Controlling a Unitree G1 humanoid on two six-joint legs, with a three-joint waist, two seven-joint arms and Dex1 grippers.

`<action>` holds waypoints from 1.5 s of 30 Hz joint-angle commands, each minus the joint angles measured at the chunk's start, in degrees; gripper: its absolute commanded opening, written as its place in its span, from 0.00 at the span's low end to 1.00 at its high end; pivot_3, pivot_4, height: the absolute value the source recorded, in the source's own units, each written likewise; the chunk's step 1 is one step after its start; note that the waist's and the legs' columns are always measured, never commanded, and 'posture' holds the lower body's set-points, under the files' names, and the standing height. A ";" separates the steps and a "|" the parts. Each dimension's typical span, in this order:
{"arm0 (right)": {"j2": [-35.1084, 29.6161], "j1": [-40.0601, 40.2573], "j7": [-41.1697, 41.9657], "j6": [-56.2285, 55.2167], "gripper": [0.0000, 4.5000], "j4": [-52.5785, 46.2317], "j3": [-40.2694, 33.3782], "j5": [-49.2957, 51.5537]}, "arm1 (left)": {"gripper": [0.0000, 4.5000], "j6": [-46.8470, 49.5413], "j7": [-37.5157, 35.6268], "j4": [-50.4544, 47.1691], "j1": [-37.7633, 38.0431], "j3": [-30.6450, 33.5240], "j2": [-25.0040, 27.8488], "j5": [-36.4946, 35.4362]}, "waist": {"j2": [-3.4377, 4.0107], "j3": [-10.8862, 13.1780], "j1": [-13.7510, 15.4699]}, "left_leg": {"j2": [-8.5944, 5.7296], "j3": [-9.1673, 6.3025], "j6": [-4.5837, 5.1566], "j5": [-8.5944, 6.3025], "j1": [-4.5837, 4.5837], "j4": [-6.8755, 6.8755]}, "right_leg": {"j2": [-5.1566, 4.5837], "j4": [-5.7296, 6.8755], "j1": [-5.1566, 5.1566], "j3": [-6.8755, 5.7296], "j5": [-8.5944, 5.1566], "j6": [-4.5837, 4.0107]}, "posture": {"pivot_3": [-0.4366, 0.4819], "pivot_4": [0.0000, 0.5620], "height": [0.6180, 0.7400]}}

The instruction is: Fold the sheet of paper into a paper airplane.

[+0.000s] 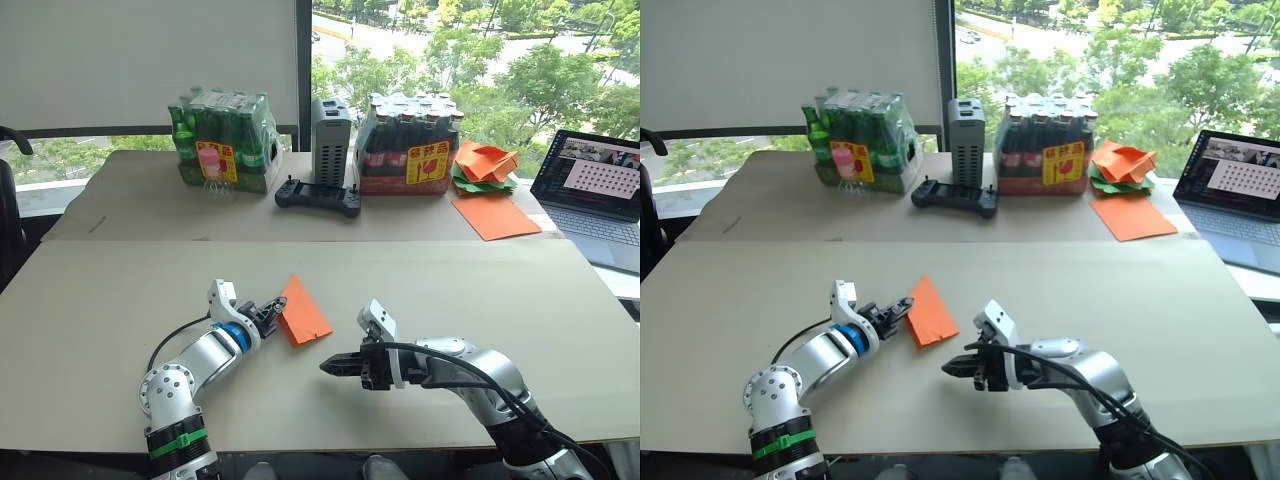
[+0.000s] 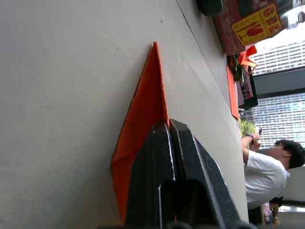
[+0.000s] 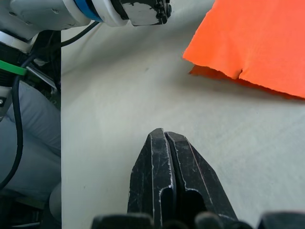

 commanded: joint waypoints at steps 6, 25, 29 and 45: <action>0.55 -0.38 0.27 -1.56 0.00 -1.49 0.02 0.52 | 0.01 -3.54 8.98 -2.13 2.01 -1.55 -1.25 -9.10 | 0.00 0.00 0.08 | -0.02 0.00 0.00 0.00 0.01 0.03 | 0.01 0.00 0.02 0.01 0.01 0.01 | 0.48 0.27 1.00; 2.31 -4.60 -1.90 -7.17 0.00 -12.09 -2.26 1.31 | 0.49 -0.05 -13.74 -7.01 13.19 -6.92 30.89 -20.31 | 0.02 -0.01 -0.35 | 0.01 -0.01 -0.02 0.01 0.06 -0.09 | 0.04 0.02 -0.05 0.03 0.00 -0.01 | 0.48 0.27 1.00; -0.57 -4.26 -3.02 -18.83 0.13 -7.36 3.63 -10.70 | 0.50 -2.77 -28.03 -7.42 16.60 -9.55 39.73 -11.14 | 0.06 0.02 0.06 | 0.00 0.00 -0.03 0.02 0.04 -0.12 | 0.02 -0.03 -0.06 0.03 0.00 -0.02 | 0.48 0.27 1.00; 1.20 -4.67 -6.65 -48.67 0.73 11.26 7.80 -30.42 | 0.50 -8.45 -40.51 -3.90 15.87 -11.97 41.36 4.08 | 0.05 0.02 -0.42 | 0.03 0.01 -0.05 0.03 0.02 -0.20 | 0.02 -0.04 -0.11 0.03 -0.01 -0.05 | 0.48 0.27 1.00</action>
